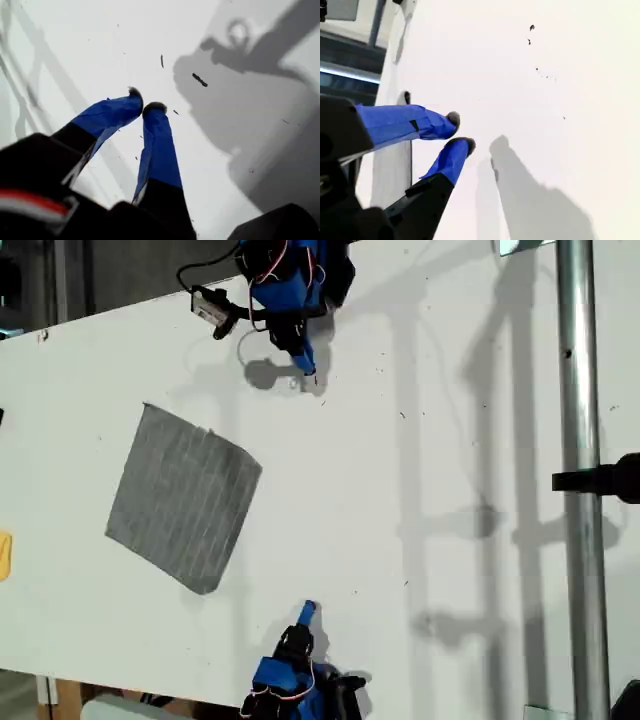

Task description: Grasp corners of a towel and fold twice.

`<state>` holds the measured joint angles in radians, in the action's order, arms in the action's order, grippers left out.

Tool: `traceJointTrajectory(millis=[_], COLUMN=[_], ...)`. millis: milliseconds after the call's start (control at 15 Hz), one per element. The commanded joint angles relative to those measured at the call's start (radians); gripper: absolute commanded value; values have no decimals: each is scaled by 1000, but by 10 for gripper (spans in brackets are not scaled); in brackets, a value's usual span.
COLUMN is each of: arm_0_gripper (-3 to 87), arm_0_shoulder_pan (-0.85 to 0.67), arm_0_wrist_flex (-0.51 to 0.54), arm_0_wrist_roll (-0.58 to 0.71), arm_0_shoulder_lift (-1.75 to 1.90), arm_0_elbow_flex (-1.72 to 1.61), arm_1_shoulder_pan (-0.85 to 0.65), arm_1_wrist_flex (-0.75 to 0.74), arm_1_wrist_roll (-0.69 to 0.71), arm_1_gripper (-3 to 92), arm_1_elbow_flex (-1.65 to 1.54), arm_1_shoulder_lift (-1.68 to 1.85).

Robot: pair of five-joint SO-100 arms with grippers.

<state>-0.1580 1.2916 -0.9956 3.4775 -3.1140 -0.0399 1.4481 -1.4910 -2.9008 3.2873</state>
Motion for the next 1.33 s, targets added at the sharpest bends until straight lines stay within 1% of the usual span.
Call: traceJointTrajectory(millis=[0,467,733,800,867,933,1000,1133,1267], arm_0_gripper=[-29,-29,-26,-29,-30,-30,-30,-30,-30], arm_0_shoulder_pan=[-158,-158,-161,-153,-132,-117,-114,-127,-183], arm_0_wrist_flex=[8,8,2,3,-25,-29,-44,3,44], arm_0_wrist_roll=[-417,-417,-413,-428,-437,-482,-482,-488,-419], arm_0_shoulder_lift=[2,2,2,2,2,2,0,-21,-216], arm_0_elbow_flex=[-5,-5,-5,-5,-2,26,67,183,390], arm_1_shoulder_pan=[-129,-112,-147,-118,-97,-83,-78,-71,-69], arm_1_wrist_flex=[14,14,12,14,-2,-8,-3,-37,-137], arm_1_wrist_roll=[2,2,2,-18,-35,-41,-41,-34,-6], arm_1_gripper=[-2,-2,-2,-2,-2,-3,-3,-3,-3], arm_1_elbow_flex=[6,6,6,18,25,54,107,199,325], arm_1_shoulder_lift=[2,2,2,2,2,-9,-35,-137,-348])
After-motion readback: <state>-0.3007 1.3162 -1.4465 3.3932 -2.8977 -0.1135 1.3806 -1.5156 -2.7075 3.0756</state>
